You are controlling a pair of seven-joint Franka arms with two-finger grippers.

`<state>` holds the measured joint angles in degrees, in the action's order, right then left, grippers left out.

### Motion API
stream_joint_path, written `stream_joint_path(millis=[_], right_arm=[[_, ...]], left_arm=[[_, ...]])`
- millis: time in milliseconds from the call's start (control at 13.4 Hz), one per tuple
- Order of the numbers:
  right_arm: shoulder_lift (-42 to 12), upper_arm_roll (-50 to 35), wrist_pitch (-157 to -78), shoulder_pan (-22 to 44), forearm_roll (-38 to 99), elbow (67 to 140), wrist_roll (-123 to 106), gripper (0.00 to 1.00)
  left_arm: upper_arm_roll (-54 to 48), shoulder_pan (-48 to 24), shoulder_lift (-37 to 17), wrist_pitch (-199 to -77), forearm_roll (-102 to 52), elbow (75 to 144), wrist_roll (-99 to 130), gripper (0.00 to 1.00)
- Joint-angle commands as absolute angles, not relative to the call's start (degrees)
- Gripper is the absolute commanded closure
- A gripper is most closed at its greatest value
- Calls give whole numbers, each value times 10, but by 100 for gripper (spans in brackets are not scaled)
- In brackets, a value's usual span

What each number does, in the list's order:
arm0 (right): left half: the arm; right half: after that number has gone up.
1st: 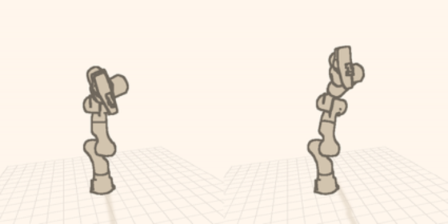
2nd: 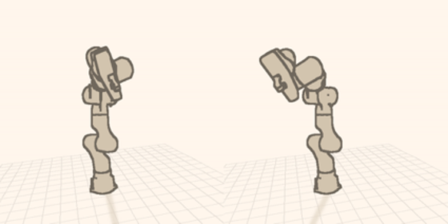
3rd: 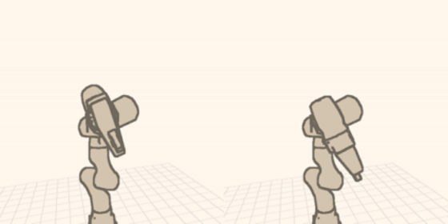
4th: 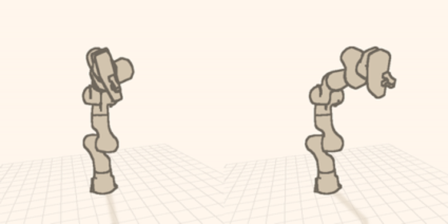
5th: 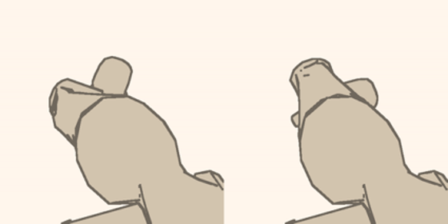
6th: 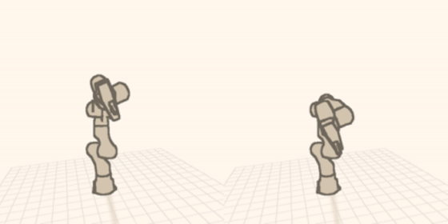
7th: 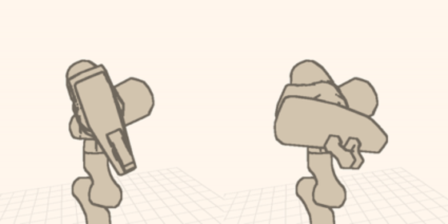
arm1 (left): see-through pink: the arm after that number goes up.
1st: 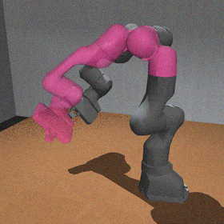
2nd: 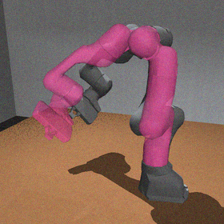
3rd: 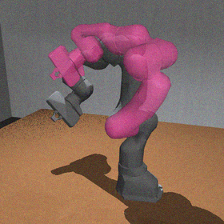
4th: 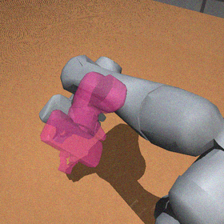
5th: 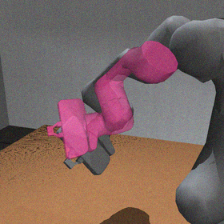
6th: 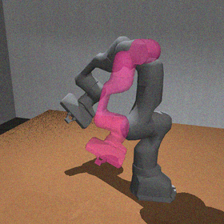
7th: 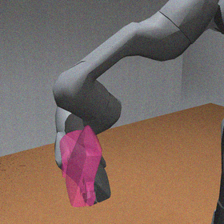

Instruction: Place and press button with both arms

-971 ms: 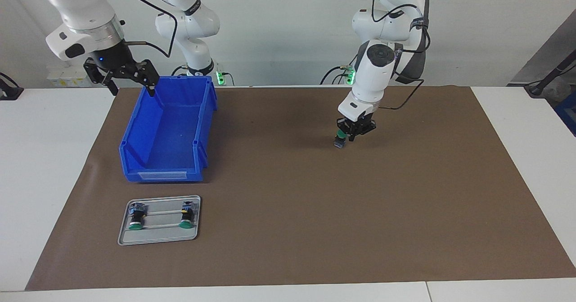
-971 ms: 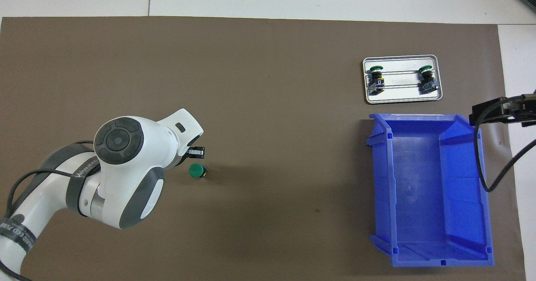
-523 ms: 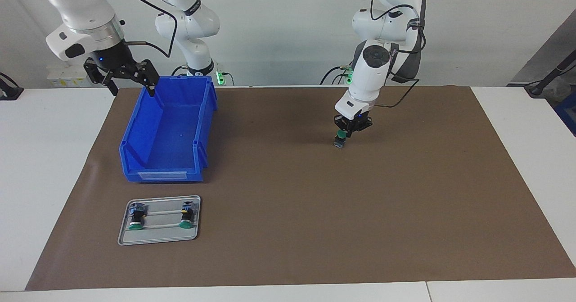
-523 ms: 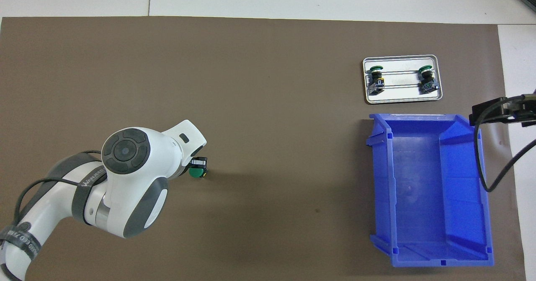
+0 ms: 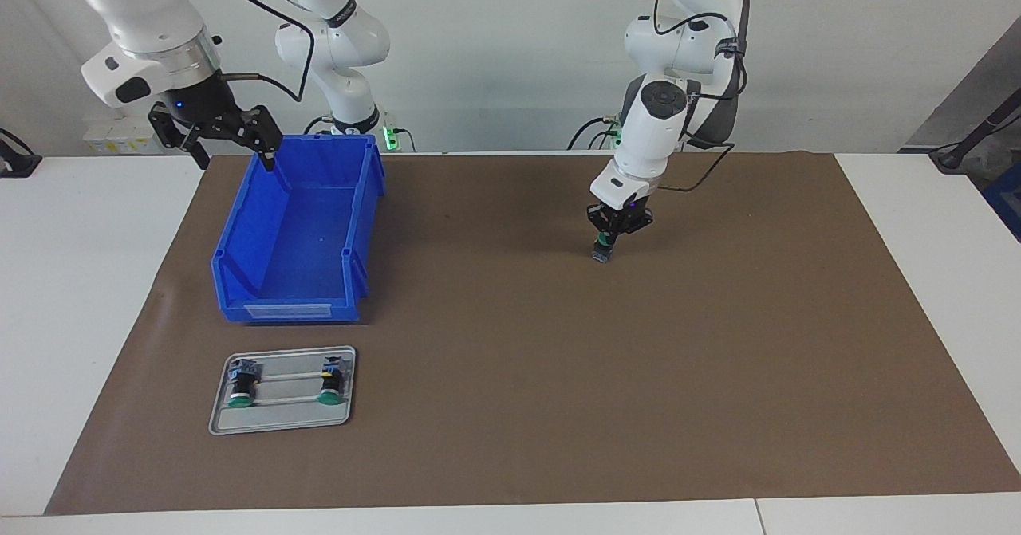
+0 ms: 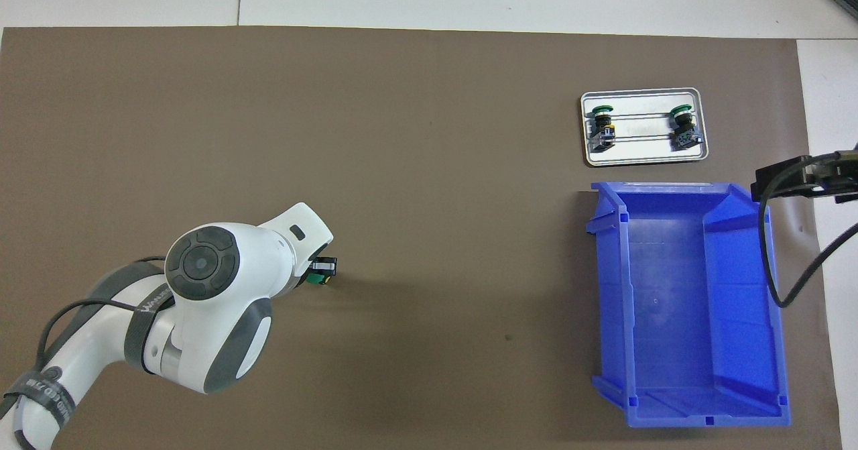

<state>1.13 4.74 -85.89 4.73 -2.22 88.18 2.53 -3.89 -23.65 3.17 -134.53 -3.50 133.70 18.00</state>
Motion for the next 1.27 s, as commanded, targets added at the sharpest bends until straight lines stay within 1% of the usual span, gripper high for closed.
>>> stream_joint_path(millis=[0,149,224,448,597,672,821,971,1045,1120,1194], right_arm=[[23,40,-865,41,-21,895,29,0],[23,40,-865,41,-21,895,30,0],[23,40,-865,41,-21,895,29,0],[23,40,-865,41,-21,895,29,0],[23,40,-865,41,-21,895,29,0],[23,40,-865,41,-21,895,29,0],[23,40,-865,41,-21,895,30,0],[23,40,-865,41,-21,895,30,0],[23,40,-865,41,-21,895,30,0],[23,40,-865,41,-21,895,29,0],[23,40,-865,41,-21,895,29,0]], left_arm=[[-32,-247,26,-1420,-41,1390,178,100],[-32,-247,21,-1405,-40,1369,180,100],[-32,-246,21,-1372,-40,1338,181,100],[-31,-242,22,-1179,-41,1202,180,100],[-23,-233,29,-1125,-41,1140,177,100],[-23,-211,32,-1097,-41,1107,170,98],[-21,-154,33,-1031,-43,1036,116,90],[-21,-75,26,-968,-62,963,26,84],[-18,-43,25,-945,-60,944,-14,79],[-18,-18,25,-935,-54,934,-48,67],[-18,5,26,-935,-51,931,-74,42]])
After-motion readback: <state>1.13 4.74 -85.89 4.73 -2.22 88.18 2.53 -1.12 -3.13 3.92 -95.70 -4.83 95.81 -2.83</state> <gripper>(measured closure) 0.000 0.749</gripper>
